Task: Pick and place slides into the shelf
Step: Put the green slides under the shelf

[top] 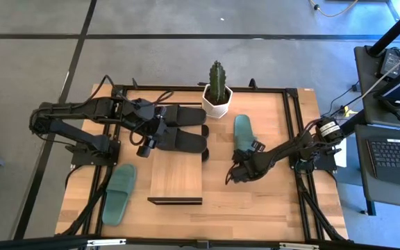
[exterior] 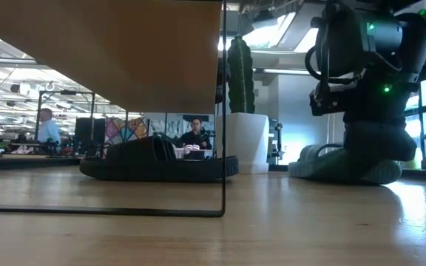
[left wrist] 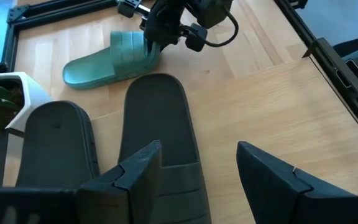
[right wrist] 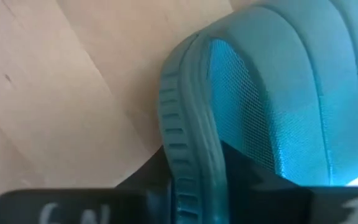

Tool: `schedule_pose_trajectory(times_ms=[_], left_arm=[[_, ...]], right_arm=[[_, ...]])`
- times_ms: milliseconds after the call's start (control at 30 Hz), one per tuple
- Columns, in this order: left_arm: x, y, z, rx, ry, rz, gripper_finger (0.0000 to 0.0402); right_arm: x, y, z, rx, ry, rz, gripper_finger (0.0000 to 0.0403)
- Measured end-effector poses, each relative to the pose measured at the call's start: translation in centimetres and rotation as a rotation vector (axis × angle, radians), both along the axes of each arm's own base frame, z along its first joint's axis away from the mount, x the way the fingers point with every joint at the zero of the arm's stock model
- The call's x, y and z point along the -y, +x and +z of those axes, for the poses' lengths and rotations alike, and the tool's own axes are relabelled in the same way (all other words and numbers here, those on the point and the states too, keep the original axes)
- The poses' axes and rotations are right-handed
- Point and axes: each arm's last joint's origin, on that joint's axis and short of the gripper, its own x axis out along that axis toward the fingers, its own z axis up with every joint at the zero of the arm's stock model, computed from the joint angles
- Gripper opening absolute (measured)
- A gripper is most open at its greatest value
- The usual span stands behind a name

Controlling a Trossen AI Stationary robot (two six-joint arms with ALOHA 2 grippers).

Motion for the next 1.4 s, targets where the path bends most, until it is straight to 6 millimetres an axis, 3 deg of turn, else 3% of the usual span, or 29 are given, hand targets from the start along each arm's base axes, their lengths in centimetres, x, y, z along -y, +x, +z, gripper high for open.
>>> schedule_pose_trajectory(times_ms=[267, 433, 633, 800, 967, 1100, 1400], left_arm=[[-0.1, -0.2, 0.1, 0.006, 0.015, 0.031, 0.0199], [-0.2, -2.2, 1.5, 0.079, -0.047, 0.052, 0.0199], [-0.1, -5.3, 3.1, 0.19, -0.043, 0.09, 0.0199], [-0.2, -6.8, 1.4, 0.251, -0.05, 0.124, 0.0199], [-0.2, -7.9, -1.4, 0.302, -0.057, 0.153, 0.0199], [-0.3, -8.8, -3.0, 0.312, -0.083, 0.208, 0.0199], [-0.2, -9.9, -3.9, 0.329, -0.104, 0.222, 0.0199]], right_arm=[[-0.3, 0.8, 0.7, 0.024, 0.029, 0.021, 0.0178], [-0.9, 2.0, 2.1, 0.056, 0.071, 0.036, 0.0237], [-1.3, 3.2, 3.8, 0.067, 0.089, 0.093, 0.0262], [-1.4, 3.7, 6.0, -0.044, 0.169, 0.192, 0.0263], [0.9, 4.5, 9.0, -0.098, 0.182, 0.211, 0.0263], [3.4, 4.6, 11.7, -0.017, 0.276, 0.243, 0.0263], [10.4, 0.7, 17.4, 0.28, 0.392, 0.239, 0.0263]])
